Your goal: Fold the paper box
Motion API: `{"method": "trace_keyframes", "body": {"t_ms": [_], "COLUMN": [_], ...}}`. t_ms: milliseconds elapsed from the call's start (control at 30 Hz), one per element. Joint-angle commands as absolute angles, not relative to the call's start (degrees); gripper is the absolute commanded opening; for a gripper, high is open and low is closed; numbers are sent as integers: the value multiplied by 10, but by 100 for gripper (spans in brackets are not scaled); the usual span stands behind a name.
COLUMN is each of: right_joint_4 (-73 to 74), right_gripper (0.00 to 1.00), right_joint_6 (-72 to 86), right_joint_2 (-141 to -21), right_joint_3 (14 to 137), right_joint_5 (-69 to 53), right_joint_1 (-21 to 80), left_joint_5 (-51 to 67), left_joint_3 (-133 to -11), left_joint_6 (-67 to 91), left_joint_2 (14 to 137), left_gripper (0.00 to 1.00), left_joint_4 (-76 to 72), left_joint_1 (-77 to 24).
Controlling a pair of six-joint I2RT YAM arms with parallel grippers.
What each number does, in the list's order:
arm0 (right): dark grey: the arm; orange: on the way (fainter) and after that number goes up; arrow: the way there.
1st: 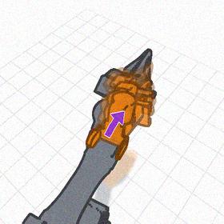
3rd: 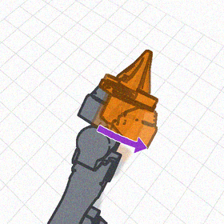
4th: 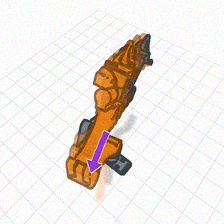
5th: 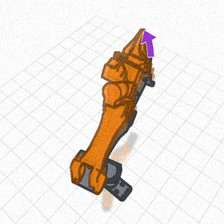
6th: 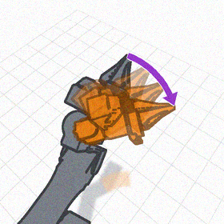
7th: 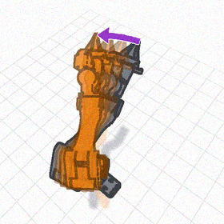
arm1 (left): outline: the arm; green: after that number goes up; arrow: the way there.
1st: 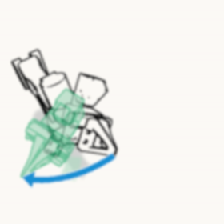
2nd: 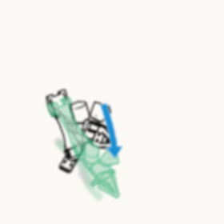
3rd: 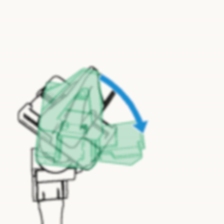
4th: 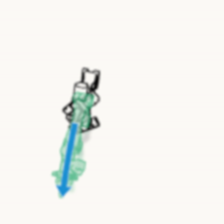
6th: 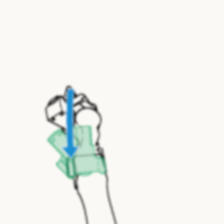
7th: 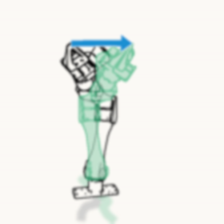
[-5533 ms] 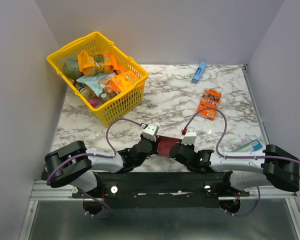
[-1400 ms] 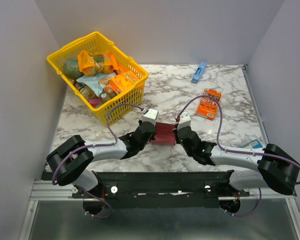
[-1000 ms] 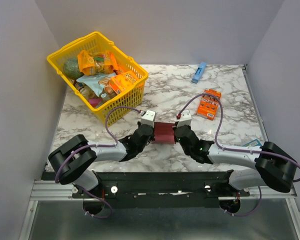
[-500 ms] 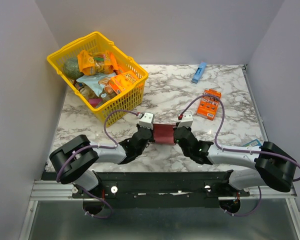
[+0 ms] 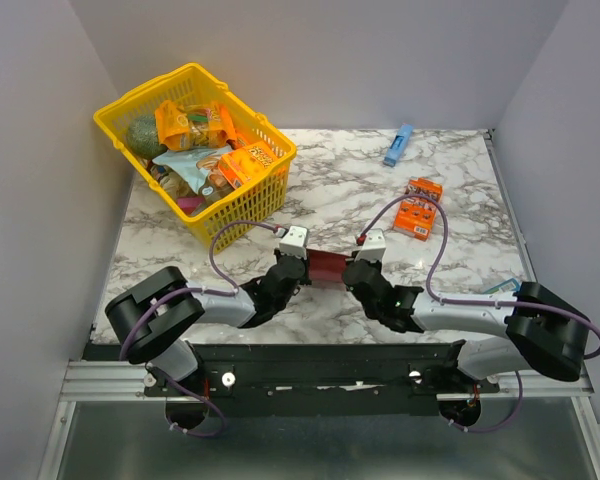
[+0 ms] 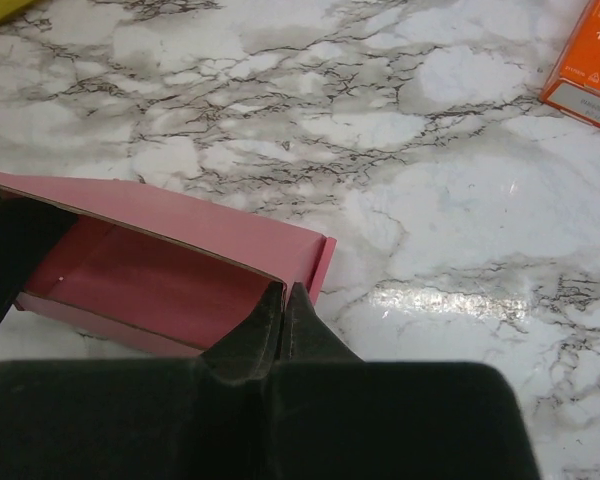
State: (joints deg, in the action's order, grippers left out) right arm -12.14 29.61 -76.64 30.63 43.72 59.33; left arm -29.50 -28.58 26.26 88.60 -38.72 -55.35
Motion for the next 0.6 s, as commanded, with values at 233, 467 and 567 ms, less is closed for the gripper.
{"method": "trace_keyframes", "body": {"t_ms": [233,467,567], "right_joint_4": [-94,-38,-4], "right_gripper": [1,14,32], "right_joint_6": [365,365,373], "right_joint_2": [-783,-737,-704], "right_joint_3": [300,300,298], "right_joint_5": [392,381,374], "right_joint_1": [622,649,664], "left_joint_5": [-188,-192,-197], "left_joint_3": [-246,-225,-237], "left_joint_6": [294,265,263], "left_joint_2": [889,893,903], "left_gripper": [0,0,0], "left_joint_4": [-330,-329,-316], "left_joint_1": [-587,-592,-595]}}
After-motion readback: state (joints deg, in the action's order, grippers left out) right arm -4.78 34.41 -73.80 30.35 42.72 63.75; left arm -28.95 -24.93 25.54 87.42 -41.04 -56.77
